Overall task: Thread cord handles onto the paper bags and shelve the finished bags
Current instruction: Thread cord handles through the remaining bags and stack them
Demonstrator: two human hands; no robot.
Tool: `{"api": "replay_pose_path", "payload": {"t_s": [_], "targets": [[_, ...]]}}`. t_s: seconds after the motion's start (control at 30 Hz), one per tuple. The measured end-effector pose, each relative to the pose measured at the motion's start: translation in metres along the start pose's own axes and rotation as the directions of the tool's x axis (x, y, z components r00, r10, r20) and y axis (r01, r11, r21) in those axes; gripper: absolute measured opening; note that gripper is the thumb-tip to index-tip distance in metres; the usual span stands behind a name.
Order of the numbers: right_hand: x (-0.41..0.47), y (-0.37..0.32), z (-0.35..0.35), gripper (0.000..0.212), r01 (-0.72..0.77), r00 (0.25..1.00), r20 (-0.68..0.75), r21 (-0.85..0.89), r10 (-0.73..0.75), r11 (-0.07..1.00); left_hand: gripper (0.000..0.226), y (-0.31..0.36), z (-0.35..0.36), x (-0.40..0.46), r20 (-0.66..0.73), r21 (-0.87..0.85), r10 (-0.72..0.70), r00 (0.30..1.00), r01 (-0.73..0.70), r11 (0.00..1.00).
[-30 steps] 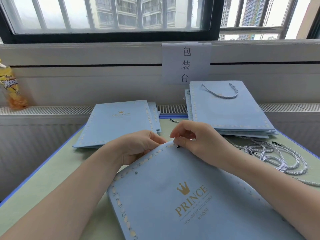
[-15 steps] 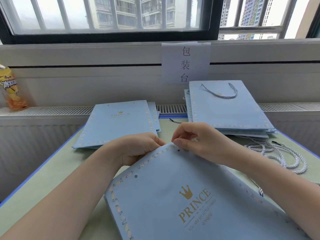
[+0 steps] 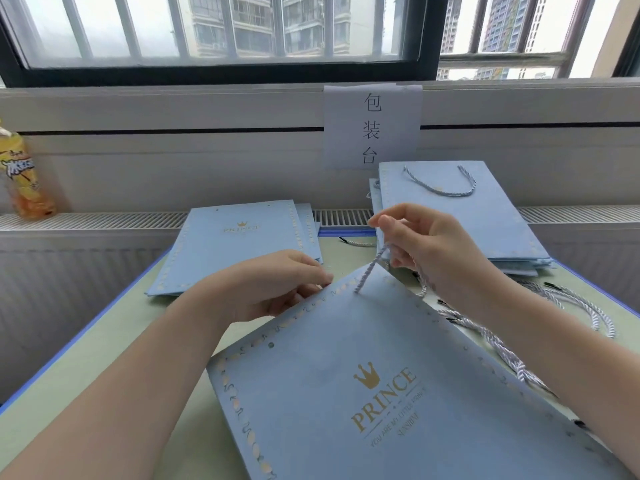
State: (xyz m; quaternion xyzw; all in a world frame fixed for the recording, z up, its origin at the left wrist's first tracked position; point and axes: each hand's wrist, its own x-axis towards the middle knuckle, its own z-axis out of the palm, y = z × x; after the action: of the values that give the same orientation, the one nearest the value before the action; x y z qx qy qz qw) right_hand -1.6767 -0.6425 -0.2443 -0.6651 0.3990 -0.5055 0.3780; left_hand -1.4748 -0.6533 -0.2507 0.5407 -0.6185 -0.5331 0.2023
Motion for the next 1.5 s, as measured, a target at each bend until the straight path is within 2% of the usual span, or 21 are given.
{"api": "replay_pose_path", "payload": {"t_s": [0.1,0.17,0.27,0.37,0.47,0.53,0.63,0.7,0.8,0.87,0.97,1.07,1.17,1.27,1.3,1.37,1.43,1.5], "targets": [[0.003,-0.002,-0.006,0.013,-0.05,0.995,-0.075,0.248,0.071,0.968,0.03,-0.001,-0.007,-0.004,0.038,0.09,0.047,0.998,-0.05,0.995],[0.005,-0.004,-0.008,0.015,-0.048,0.992,-0.098,0.322,0.084,0.946,0.039,-0.002,-0.012,-0.009,0.088,0.211,0.056,0.995,-0.073,0.975],[0.005,-0.007,-0.01,0.019,-0.019,0.988,-0.134,0.415,0.082,0.91,0.023,-0.003,-0.016,-0.012,0.103,0.292,0.046,0.994,-0.075,0.953],[0.004,-0.011,-0.011,0.022,0.041,0.987,-0.157,0.439,0.032,0.898,0.01,-0.003,-0.007,-0.007,-0.013,0.339,0.121,0.993,-0.109,0.934],[0.0,-0.017,-0.007,0.021,0.057,0.994,-0.107,0.455,-0.009,0.889,0.006,-0.005,0.008,0.003,-0.143,0.382,0.279,0.95,-0.207,0.901],[-0.003,-0.019,-0.003,0.023,0.055,0.998,-0.034,0.448,-0.045,0.892,0.016,-0.007,0.018,0.009,-0.148,0.415,0.37,0.917,-0.282,0.865],[-0.007,-0.021,0.002,0.028,0.05,0.995,0.058,0.39,-0.079,0.92,0.046,-0.01,0.033,0.014,-0.14,0.531,0.498,0.856,-0.36,0.767],[-0.009,-0.02,0.005,0.029,0.033,0.994,0.086,0.346,-0.067,0.938,0.054,-0.008,0.04,0.012,-0.138,0.454,0.541,0.83,-0.432,0.779],[-0.01,-0.014,0.009,0.025,-0.023,0.99,0.136,0.291,-0.018,0.956,0.037,0.001,0.045,0.004,-0.129,0.184,0.601,0.789,-0.577,0.796],[-0.01,-0.01,0.01,0.023,-0.054,0.987,0.161,0.249,0.014,0.967,0.025,0.007,0.045,-0.001,-0.148,0.113,0.659,0.738,-0.649,0.752],[-0.008,-0.006,0.009,0.024,-0.061,0.994,0.104,0.174,0.044,0.983,0.03,0.009,0.039,-0.003,-0.343,0.149,0.654,0.674,-0.649,0.746],[-0.002,0.0,0.006,0.025,-0.098,0.995,0.007,0.115,0.098,0.988,0.026,0.012,0.025,-0.005,-0.551,0.098,0.62,0.559,-0.694,0.713],[0.001,0.006,0.003,0.027,-0.157,0.985,-0.064,0.062,0.161,0.986,0.02,0.014,0.009,-0.009,-0.635,0.091,0.603,0.483,-0.728,0.679],[0.003,0.009,-0.001,0.028,-0.196,0.97,-0.157,-0.048,0.186,0.979,0.019,0.013,0.0,-0.009,-0.591,0.129,0.626,0.509,-0.706,0.696],[0.003,0.008,-0.001,0.025,-0.177,0.971,-0.187,-0.14,0.15,0.974,0.02,0.012,-0.001,-0.01,-0.558,0.124,0.625,0.547,-0.689,0.714],[0.001,0.006,0.0,0.016,-0.057,0.981,-0.192,-0.297,-0.001,0.953,0.018,0.011,0.002,-0.009,-0.442,0.061,0.602,0.665,-0.647,0.76],[-0.001,0.002,0.005,0.013,0.061,0.992,-0.086,-0.352,-0.097,0.934,0.013,0.011,0.009,-0.008,-0.302,-0.005,0.569,0.765,-0.598,0.801],[-0.004,0.001,0.012,0.017,0.094,0.994,0.092,-0.347,-0.066,0.933,0.01,0.01,0.016,-0.008,-0.221,0.028,0.564,0.796,-0.573,0.819]]}}
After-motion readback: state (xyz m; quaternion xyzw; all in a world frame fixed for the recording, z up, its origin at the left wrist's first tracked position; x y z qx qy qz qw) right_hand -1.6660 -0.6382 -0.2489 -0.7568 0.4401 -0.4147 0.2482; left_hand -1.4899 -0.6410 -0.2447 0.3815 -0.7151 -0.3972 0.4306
